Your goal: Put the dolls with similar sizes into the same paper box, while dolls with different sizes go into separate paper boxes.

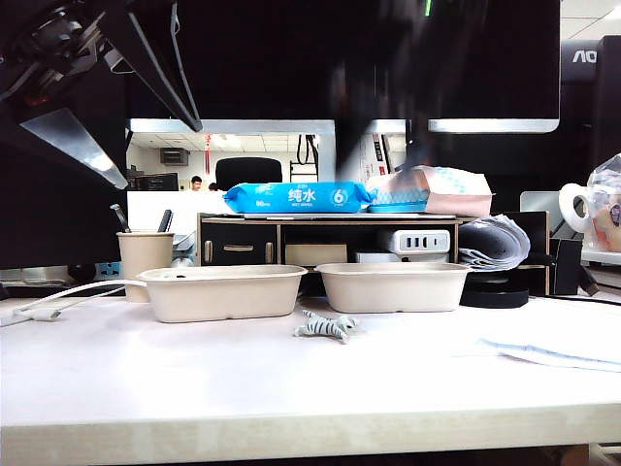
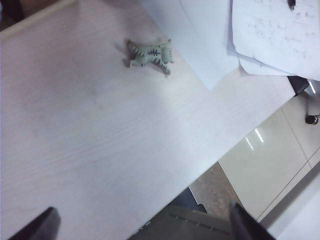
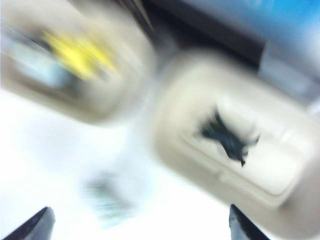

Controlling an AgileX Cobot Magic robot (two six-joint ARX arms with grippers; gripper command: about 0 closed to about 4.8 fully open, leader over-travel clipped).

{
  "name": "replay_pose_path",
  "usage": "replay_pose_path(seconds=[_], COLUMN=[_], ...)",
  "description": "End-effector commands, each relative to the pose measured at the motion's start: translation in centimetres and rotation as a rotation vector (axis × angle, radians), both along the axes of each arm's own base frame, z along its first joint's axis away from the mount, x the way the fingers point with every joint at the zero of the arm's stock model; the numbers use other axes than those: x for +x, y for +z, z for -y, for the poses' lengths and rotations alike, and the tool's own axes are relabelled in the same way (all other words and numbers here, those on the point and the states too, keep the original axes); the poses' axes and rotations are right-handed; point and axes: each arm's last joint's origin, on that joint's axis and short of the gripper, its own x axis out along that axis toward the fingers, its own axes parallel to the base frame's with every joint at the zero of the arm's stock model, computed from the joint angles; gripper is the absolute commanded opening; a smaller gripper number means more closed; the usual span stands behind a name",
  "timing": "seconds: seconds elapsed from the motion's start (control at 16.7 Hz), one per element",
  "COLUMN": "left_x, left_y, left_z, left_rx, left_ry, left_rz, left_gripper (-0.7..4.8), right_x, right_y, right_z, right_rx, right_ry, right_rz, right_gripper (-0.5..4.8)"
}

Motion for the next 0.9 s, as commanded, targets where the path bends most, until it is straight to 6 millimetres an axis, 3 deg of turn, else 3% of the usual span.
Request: replay_pose_path(seconds=[0.06, 0.18, 0.42, 0.78, 0.9], left_x=[0.0, 0.0, -0.2, -0.3, -0.3], left_y=[0.1, 0.1, -0.1, -0.1, -0.1], left_z=[0.0, 0.0, -0.1, -0.1, -0.1], left_rx=[-0.008, -0.007, 0.009, 0.013, 0.013], left_ry=[-0.006, -0.007, -0.010, -0.012, -0.012], left_rz=[0.008, 0.007, -0.024, -0.028, -0.028], left_gripper=[4.79, 4.79, 4.79, 4.79, 4.79], right_x=[-4.2, -5.6, -6.6, -5.4, -5.0], right_y=[4.6, 4.3, 1.0, -7.1, -8.4], right_z=[-1.1, -2.1, -3.7, -5.4, -5.9], right_rx=[0.049, 0.013, -0.073, -0.011, -0.001], right_ry=[0.032, 0.071, 0.104, 0.164, 0.181], right_rz=[0.054, -0.008, -0.092, -0.142, -0.163], right_gripper=[4.62, 4.62, 4.58, 4.20, 4.20])
